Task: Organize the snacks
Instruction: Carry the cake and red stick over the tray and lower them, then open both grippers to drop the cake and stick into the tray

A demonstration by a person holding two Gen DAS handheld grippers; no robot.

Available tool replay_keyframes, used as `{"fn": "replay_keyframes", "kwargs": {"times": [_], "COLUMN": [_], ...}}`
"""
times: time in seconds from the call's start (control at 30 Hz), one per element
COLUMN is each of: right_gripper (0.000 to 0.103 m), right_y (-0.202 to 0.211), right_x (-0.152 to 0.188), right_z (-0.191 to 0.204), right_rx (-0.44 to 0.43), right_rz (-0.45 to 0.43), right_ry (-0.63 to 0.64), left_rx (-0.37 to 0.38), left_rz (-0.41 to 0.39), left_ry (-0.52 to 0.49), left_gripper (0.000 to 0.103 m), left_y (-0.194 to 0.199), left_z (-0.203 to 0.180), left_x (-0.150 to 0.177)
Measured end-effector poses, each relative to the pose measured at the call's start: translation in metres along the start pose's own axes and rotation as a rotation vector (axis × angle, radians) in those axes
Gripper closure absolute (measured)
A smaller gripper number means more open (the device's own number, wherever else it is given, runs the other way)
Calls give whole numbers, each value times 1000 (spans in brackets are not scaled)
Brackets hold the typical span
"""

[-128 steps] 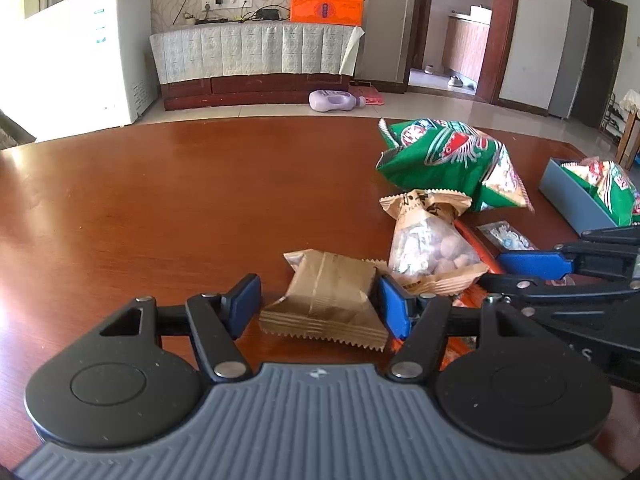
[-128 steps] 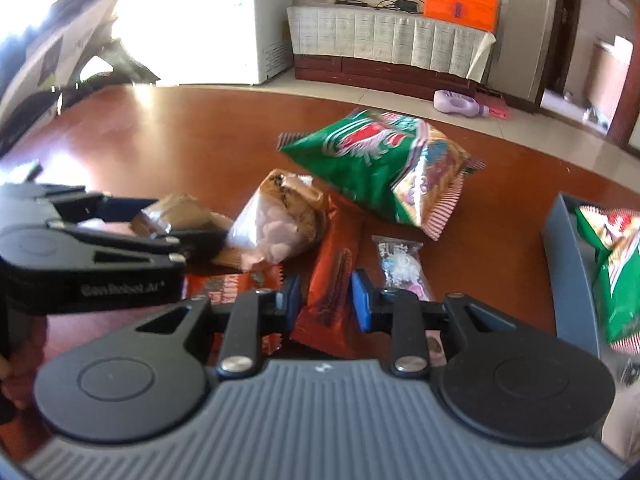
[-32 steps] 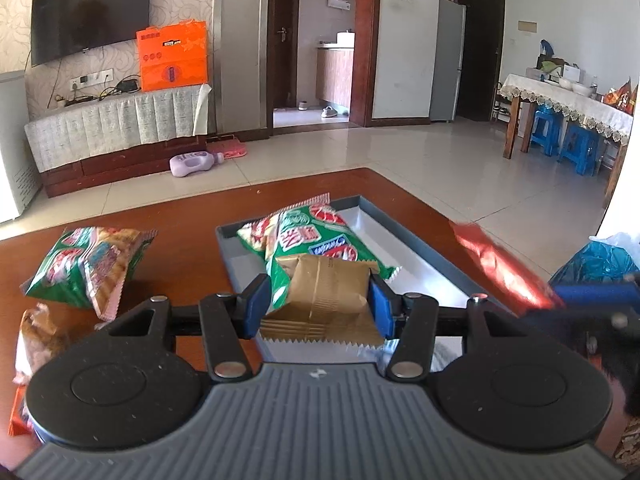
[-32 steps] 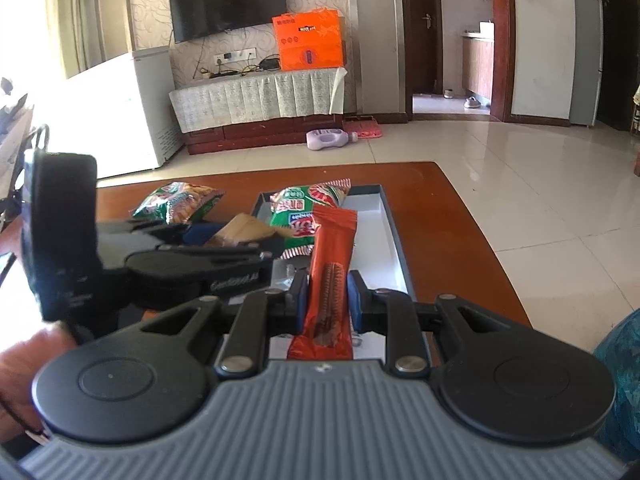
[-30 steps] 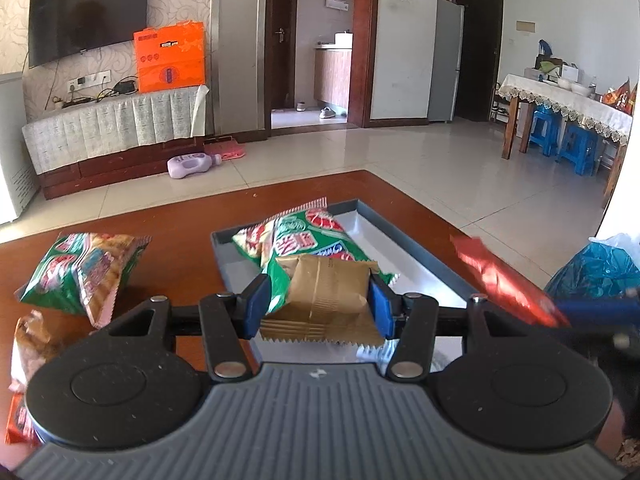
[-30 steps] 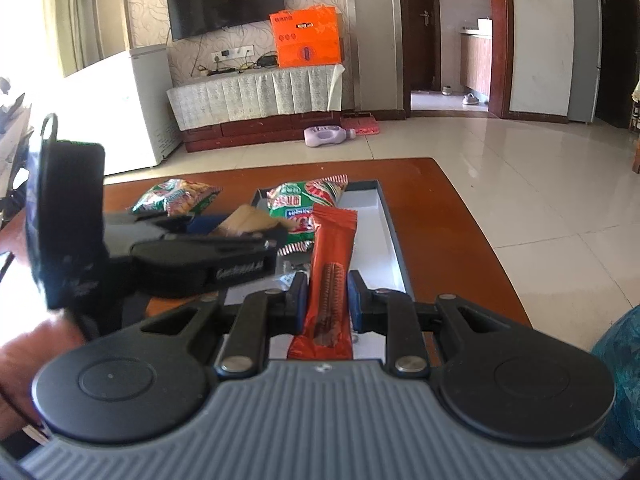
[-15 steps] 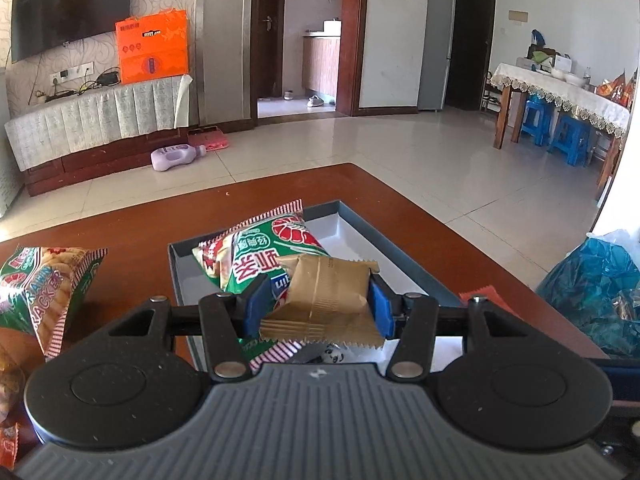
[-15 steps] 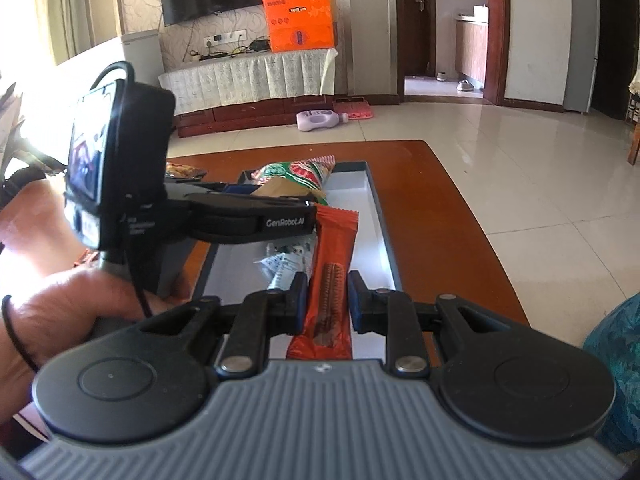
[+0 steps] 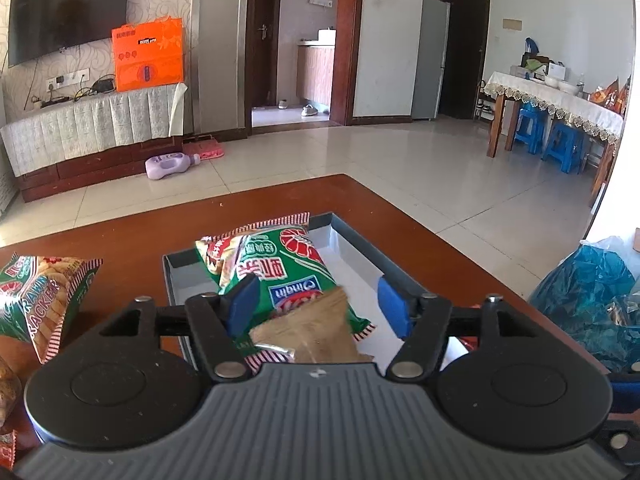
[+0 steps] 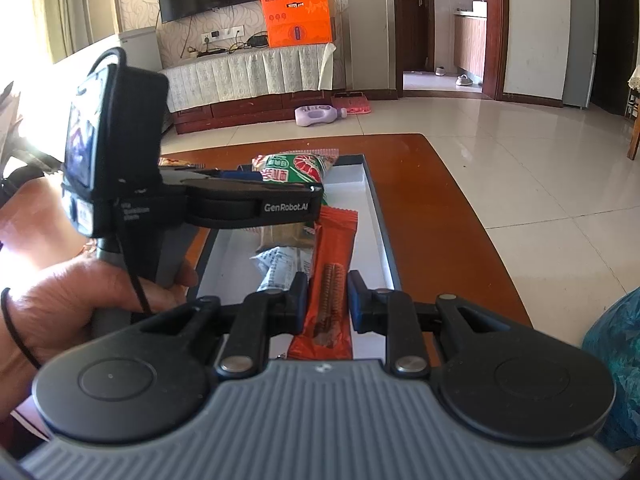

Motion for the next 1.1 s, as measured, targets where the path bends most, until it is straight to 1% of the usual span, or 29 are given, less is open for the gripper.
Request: {"fn": "replay_keyframes", "kwargs": {"times": [0.13, 0.3, 0.57, 0.7, 1.0, 1.1], "right_gripper": [79, 79, 79, 79, 79, 79], "right_y": [-2, -2, -7, -13, -33, -37], "right_x": [0, 1, 1, 1, -4, -5], "right_z": [0, 4, 11, 16, 25, 26], "right_rx": [0, -3, -1, 15, 33, 35], "right_rz": [2, 1, -15, -23, -15, -16], "right_ry": [-6, 0, -1, -3, -25, -47], "left_rx": [2, 3, -3, -36, -92, -105], "left_rz": [-9, -20, -32, -32, -12, -1], "left_ry": [-4, -14, -23, -47, 4, -3], "left_gripper": [27, 26, 26, 25, 25, 25], "left_y": [7, 20, 57, 78, 116, 125], "left_z": [0, 2, 9, 13, 41, 47], "left_x": [0, 2, 11, 17, 35, 40]}}
Point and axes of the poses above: each gripper's, at about its wrist camera, not at the fingertips, and y roughly against the way its jaws point, z to its left, x to its underside, the point moved 6 cm from there along -y, roughly the way its jaws point, and after that the axes turned 11 degrees about -y, right-handed, at the moved point
